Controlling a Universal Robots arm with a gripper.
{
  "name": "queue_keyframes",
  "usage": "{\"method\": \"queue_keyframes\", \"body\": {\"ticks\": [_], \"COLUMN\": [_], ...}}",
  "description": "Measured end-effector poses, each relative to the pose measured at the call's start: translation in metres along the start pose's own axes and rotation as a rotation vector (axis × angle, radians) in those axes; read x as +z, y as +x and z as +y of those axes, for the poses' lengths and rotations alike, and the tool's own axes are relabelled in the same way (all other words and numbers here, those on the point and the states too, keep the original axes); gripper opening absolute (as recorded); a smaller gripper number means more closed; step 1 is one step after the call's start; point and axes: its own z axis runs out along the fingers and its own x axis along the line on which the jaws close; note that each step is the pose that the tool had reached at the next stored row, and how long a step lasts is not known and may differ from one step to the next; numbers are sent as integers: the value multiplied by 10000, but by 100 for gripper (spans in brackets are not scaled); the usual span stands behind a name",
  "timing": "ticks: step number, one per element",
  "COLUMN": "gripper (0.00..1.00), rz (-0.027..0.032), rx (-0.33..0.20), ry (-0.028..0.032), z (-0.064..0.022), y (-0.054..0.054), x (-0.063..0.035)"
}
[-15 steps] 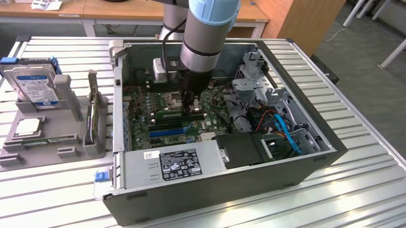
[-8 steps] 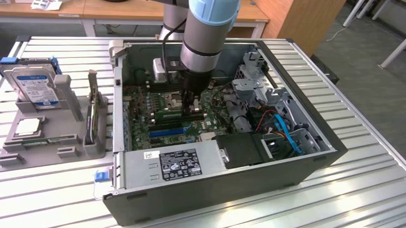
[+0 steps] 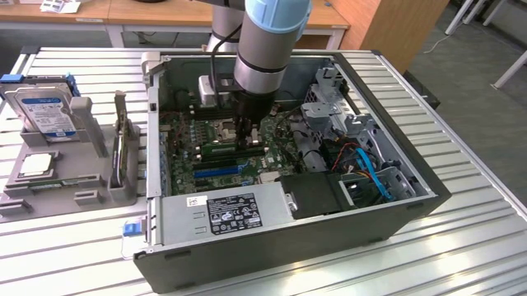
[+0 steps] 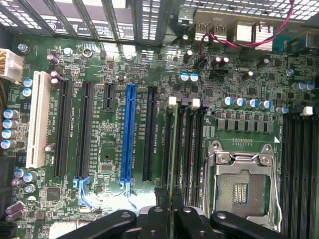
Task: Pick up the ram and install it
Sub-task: 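Insert the ram into the slot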
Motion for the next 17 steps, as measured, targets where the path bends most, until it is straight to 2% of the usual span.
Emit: {"method": "queue_keyframes", "body": {"ticks": [17], "gripper": [14], "rz": [4], "rx": [-70], "ry": [0], "z": [-1], "y": [2], "x": [27]}}
